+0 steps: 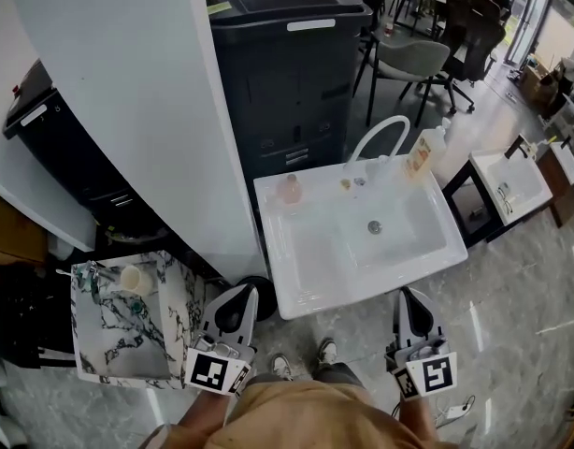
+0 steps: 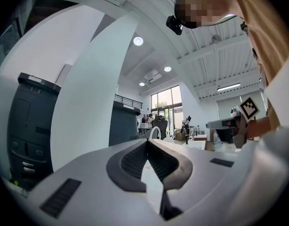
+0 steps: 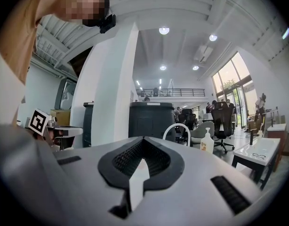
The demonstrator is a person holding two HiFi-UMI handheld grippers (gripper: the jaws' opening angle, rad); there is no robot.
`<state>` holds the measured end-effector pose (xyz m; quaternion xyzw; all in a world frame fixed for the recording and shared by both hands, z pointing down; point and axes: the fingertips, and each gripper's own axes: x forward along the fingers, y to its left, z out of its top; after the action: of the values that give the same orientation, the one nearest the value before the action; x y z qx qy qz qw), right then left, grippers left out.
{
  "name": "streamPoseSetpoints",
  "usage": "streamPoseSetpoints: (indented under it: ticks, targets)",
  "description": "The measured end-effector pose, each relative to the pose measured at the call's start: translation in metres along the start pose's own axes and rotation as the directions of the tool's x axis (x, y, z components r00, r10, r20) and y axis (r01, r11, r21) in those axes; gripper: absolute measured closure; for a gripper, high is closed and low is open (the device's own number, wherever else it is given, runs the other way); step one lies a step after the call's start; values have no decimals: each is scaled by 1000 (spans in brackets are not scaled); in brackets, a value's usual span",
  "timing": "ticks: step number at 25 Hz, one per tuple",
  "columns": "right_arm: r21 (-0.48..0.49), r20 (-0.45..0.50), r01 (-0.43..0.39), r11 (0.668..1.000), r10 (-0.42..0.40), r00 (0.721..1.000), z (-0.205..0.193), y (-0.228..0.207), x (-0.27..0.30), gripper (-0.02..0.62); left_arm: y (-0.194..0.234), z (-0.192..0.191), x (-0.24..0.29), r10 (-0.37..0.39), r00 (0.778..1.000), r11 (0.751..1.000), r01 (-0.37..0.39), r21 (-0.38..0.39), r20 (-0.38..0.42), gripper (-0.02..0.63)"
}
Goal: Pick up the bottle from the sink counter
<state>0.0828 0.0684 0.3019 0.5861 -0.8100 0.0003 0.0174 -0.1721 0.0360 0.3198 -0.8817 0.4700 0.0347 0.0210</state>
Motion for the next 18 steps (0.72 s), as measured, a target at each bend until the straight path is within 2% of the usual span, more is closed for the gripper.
streamPoseSetpoints:
  ticks: [8,12,18]
  targets:
    - [6,33,-135,991,135,990,11,-31,43,595,-3,9,35,120,993,992,-121,26,9,604]
    - [8,31,-162,987,162,986,8,-47,51,595,-9,13,46,157,987,987,-158,35,24,604]
    - [6,12,-171,985,171,985,4,-59,50,595,-11,1,52,176,984,984,-176,38,-5,604]
